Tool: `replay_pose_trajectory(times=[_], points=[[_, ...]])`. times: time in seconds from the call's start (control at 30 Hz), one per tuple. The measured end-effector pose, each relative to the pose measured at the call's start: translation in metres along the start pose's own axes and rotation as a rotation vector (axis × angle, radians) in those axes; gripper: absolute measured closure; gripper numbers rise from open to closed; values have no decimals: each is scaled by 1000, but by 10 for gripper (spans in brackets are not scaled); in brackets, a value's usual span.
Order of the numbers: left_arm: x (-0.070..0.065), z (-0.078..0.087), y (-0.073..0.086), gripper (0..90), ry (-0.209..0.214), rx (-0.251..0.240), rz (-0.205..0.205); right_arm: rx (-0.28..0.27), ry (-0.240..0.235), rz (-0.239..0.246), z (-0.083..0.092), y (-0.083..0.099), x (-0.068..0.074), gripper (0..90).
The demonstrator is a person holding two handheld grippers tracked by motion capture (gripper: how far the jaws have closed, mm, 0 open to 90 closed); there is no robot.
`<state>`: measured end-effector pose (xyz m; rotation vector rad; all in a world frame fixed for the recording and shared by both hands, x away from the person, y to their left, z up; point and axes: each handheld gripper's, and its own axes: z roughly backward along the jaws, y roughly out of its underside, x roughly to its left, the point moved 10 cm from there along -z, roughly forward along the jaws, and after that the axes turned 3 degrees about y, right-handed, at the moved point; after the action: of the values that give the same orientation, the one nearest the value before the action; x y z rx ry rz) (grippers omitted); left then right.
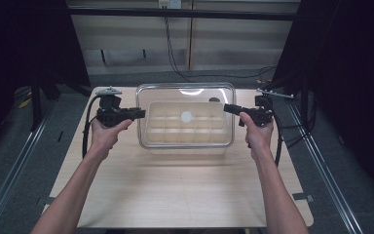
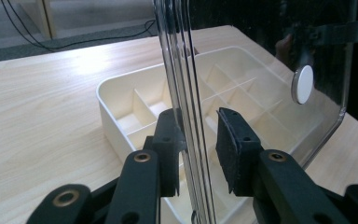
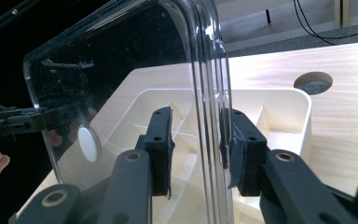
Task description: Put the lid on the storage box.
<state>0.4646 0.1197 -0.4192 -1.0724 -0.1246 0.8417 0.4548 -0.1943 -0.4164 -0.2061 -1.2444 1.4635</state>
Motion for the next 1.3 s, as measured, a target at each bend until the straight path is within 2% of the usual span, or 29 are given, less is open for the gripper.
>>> replay_pose_trajectory(times=[0.03,0.1,0.27,0.43,0.73,0.87,1.03,1.3], points=[[4,-4,2,699,-10,9,2,7,-4,-3,-1,1,-1,655],[5,-7,2,698,-1,8,4,13,-1,6,-3,3,-3,655],[6,-12,-3,695,-16,8,2,19,9,-23,-9,5,-12,653],[9,-16,-5,691,-37,23,-11,27,14,-18,-12,3,-15,652],[18,-28,-5,680,-33,28,26,50,30,-42,-22,3,-26,645],[20,-30,-6,679,-35,32,40,52,31,-51,-25,3,-28,642],[19,-28,-10,684,-37,32,35,47,28,-59,-23,0,-28,647],[24,-28,-9,694,-44,30,43,52,33,-47,-25,-1,-26,646]])
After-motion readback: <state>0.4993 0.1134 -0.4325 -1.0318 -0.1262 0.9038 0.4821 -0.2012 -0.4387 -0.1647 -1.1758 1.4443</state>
